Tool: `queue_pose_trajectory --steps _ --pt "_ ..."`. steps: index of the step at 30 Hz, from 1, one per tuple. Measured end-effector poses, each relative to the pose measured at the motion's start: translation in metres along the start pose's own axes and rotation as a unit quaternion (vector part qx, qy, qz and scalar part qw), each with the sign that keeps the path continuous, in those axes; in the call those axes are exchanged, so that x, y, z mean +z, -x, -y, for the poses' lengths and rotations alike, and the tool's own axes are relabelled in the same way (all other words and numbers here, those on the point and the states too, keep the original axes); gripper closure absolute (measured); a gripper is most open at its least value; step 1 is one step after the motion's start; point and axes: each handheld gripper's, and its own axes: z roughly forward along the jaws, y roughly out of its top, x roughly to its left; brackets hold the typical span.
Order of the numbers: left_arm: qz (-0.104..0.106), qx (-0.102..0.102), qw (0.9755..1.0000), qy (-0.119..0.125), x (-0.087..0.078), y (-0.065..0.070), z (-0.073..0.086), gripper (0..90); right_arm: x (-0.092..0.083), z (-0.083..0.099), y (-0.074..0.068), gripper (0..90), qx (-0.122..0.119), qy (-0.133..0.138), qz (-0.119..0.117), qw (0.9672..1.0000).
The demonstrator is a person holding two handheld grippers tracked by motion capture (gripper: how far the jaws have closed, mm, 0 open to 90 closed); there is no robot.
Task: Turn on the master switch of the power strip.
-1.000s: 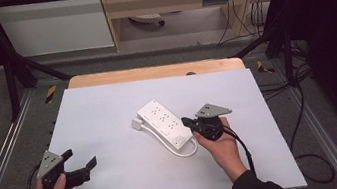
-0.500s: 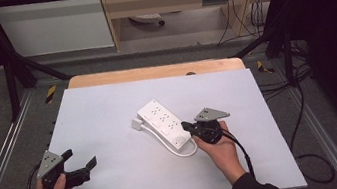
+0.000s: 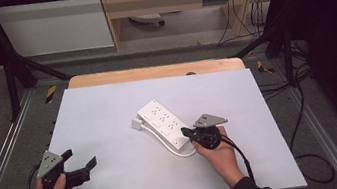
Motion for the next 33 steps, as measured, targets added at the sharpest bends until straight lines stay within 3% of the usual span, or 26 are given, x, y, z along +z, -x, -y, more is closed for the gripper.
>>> queue_pose_trajectory --steps 33 --pt "-0.003 0.004 1.0 0.001 0.0 0.0 0.0 5.6 0.014 0.01 -0.013 90.0 -0.006 -0.018 -0.013 0.9997"
